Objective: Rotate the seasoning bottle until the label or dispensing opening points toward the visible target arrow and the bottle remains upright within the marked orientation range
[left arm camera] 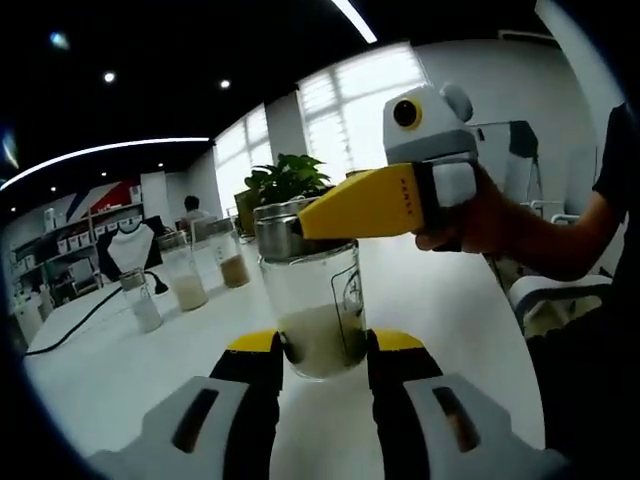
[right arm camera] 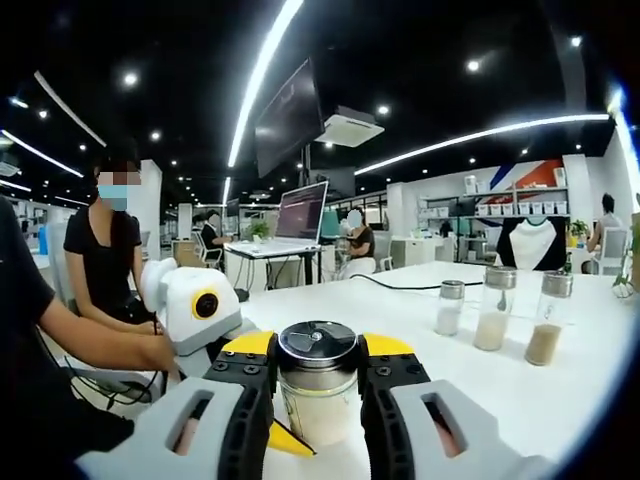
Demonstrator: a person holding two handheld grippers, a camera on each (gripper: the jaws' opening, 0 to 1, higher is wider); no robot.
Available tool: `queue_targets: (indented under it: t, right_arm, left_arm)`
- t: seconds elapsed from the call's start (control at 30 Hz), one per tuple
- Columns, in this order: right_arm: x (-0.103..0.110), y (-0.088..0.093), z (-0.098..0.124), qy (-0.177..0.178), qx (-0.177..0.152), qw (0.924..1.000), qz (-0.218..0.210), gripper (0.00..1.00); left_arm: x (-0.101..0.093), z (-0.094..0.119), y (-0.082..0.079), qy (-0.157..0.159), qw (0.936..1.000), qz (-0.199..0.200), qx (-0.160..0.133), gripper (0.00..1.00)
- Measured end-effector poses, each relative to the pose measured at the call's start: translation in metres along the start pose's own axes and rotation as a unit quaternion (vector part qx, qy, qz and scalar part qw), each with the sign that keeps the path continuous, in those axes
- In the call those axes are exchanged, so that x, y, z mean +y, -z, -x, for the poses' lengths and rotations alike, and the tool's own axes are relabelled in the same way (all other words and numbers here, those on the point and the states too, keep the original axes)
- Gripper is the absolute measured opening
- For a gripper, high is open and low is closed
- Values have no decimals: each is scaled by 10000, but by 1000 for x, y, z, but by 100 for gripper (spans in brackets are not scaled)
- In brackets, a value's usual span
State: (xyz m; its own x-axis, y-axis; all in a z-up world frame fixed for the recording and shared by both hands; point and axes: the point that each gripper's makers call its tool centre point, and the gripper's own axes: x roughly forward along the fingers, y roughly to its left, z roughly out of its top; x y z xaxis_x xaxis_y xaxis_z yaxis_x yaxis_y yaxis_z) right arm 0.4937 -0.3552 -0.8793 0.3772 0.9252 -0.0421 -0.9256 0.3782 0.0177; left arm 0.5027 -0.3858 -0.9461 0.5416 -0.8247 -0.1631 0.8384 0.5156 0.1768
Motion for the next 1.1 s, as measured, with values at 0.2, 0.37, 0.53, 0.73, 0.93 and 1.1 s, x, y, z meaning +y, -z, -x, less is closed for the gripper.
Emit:
queue_targets:
  t: [0.2, 0.37, 0.53, 0.73, 0.93, 1.1]
  right_arm:
    - [-6, 2, -10, -43, 58, 10000, -55, 29]
    - [-8, 4, -20, -139, 122, 9998, -44, 29]
    - [-18, 11, -27, -328, 277, 9990, -97, 29]
    - [-21, 18, -36, -296, 421, 9987, -55, 29]
    - [-23, 29, -47, -256, 682, 9973, 120, 29]
    - [-25, 29, -54, -243, 676, 9973, 165, 29]
  left_arm:
    - [12, 5, 6, 61, 9995, -151, 287, 35]
    - [23, 9, 12, 124, 9995, -39, 285, 35]
    - [30, 8, 19, 224, 9991, -1, 360, 35]
    - [43, 6, 29, 299, 9977, -141, 596, 34]
    - [49, 7, 43, 296, 9968, -119, 736, 34]
    - [54, 8, 44, 207, 9975, -105, 668, 35]
